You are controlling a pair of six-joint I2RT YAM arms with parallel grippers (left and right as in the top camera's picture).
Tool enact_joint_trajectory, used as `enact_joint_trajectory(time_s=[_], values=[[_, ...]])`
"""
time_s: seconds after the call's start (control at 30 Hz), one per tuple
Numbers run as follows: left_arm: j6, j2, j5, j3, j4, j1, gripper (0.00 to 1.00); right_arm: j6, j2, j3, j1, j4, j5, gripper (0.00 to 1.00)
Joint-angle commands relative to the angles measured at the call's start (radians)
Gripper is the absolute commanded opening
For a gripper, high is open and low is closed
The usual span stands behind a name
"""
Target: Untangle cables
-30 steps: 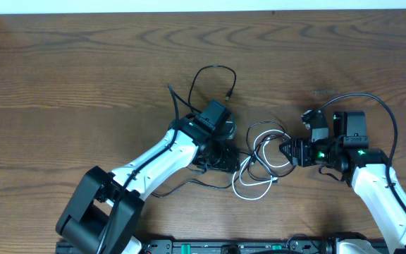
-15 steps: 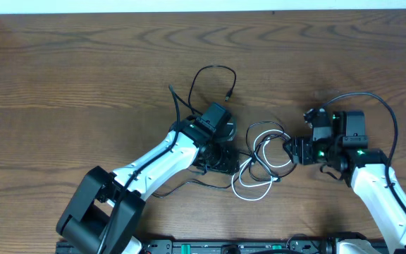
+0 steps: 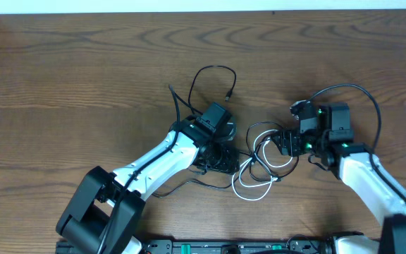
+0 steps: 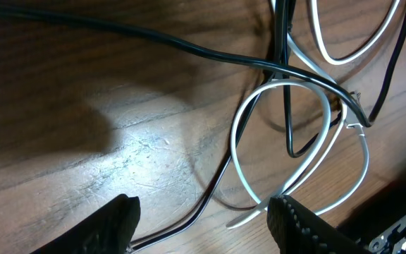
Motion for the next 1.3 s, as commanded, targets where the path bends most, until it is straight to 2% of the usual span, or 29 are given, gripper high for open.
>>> enact_joint_trajectory(time_s=[0.0,0.07,0.2,0.27,0.33,0.43,0.5,0.87,0.9,0.97,1.07,1.17,1.2,1.27], values=[[0.013,0.010,-0.010,-0.015,0.001,-0.002,0.63,0.029,0.068,0.003,0.020,0.068,-0.019,0.66],[0.013,0.010,-0.010,-0.015,0.001,-0.002,0.63,0.060,0.102,0.003,0.029,0.123,-0.037,0.59],[0.013,0.010,-0.009,-0.015,0.000,-0.002,0.63,0.095,0.151,0.003,0.046,0.201,-0.065,0.28],[0.013,0.010,-0.003,-0.015,0.000,-0.002,0.63,0.094,0.168,0.003,0.056,0.207,-0.065,0.22],[0.013,0.010,0.031,-0.015,0.001,-0.003,0.70,0.094,0.180,0.003,0.065,0.203,-0.065,0.19],[0.051,0.010,0.121,-0.015,0.005,-0.003,0.70,0.094,0.193,0.003,0.079,0.202,-0.066,0.07],[0.058,0.010,0.134,-0.015,0.005,-0.003,0.70,0.094,0.195,0.003,0.085,0.202,-0.066,0.06],[0.058,0.010,0.175,-0.015,0.013,-0.003,0.71,0.094,0.195,0.003,0.094,0.202,-0.066,0.08],[0.058,0.010,0.175,-0.015,0.013,-0.003,0.71,0.094,0.195,0.003,0.094,0.202,-0.065,0.11],[0.058,0.010,0.175,-0.015,0.016,-0.003,0.71,0.094,0.195,0.003,0.094,0.203,-0.065,0.28],[0.058,0.010,0.175,-0.015,0.016,-0.003,0.71,0.094,0.195,0.003,0.094,0.203,-0.065,0.35],[0.058,0.010,0.175,-0.015,0.016,-0.003,0.71,0.094,0.195,0.003,0.094,0.220,-0.058,0.60],[0.058,0.010,0.175,-0.015,0.016,-0.003,0.71,0.094,0.195,0.003,0.094,0.230,-0.051,0.64],[0.058,0.010,0.175,-0.015,0.016,-0.003,0.71,0.094,0.195,0.003,0.094,0.260,-0.030,0.67]])
